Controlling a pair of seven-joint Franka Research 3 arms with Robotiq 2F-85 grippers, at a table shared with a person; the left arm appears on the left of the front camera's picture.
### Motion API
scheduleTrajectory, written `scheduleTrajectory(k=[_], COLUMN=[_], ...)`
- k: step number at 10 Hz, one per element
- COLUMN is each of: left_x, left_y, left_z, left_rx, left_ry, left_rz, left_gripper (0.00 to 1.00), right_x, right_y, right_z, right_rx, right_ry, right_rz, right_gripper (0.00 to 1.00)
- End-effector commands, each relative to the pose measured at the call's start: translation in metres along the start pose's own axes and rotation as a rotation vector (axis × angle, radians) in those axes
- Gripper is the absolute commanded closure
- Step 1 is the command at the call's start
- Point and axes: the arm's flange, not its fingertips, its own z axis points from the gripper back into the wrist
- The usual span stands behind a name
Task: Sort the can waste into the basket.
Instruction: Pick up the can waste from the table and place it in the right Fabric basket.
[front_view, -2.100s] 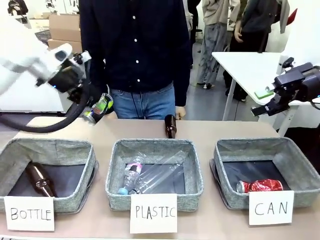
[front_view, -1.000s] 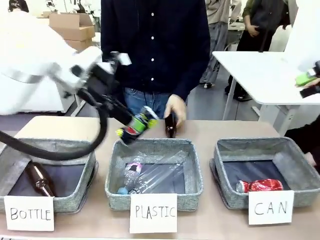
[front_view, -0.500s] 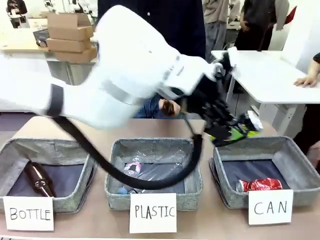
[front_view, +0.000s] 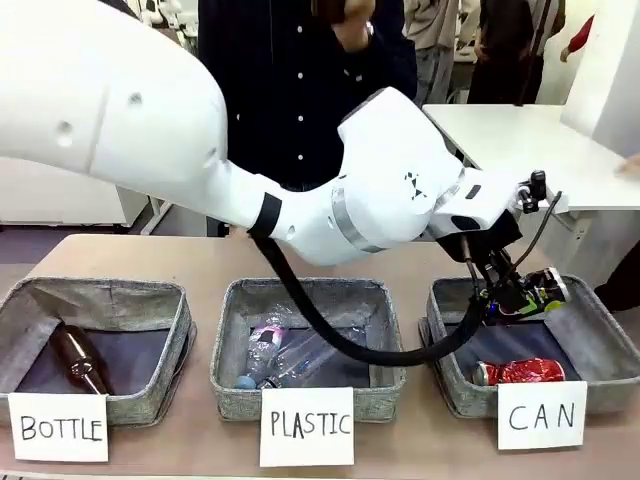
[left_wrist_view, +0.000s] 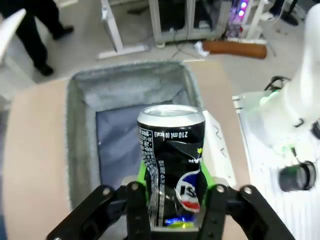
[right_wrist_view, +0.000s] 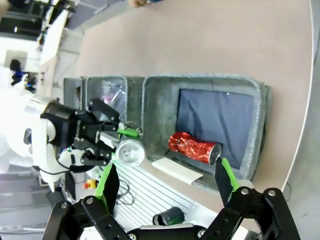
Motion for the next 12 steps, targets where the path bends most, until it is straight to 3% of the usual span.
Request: scheduleTrajectory(k=[1, 2, 3, 4, 9, 12], left_x=[0.021, 0.017, 0.011, 0.007, -0.004, -0.028], left_y=[0.028, 0.036, 0.039, 0.036, 0.022, -0.006], left_z=[0.001, -0.001, -0.006, -0.008, -0.002, 0.032], left_rx=[-0.015, -0.018, -0.021, -0.006, -0.029, -0.103], left_ry=[0.016, 0.016, 0.026, 0.046, 0.061, 0.162], left_rz=[0.056, 0.051, 0.048, 0.044, 0.096, 0.2], left_gripper=[0.6, 0.6, 0.24, 0.02, 0.0, 0.0], right_x=[0.0, 0.0, 0.0, 0.0, 0.0, 0.0], right_y=[0.0, 0.0, 0.0, 0.0, 0.0, 0.0], right_z=[-0.003, -0.003, -0.003, -0.003, -0.003, -0.003], right_rx=[-0.019, -0.019, -0.019, -0.019, -0.019, -0.019], right_ry=[0.007, 0.007, 0.007, 0.007, 0.007, 0.007], right_rz=[-0.01, -0.01, -0.01, -0.01, -0.01, -0.01], right_gripper=[0.0, 0.0, 0.0, 0.0, 0.0, 0.0])
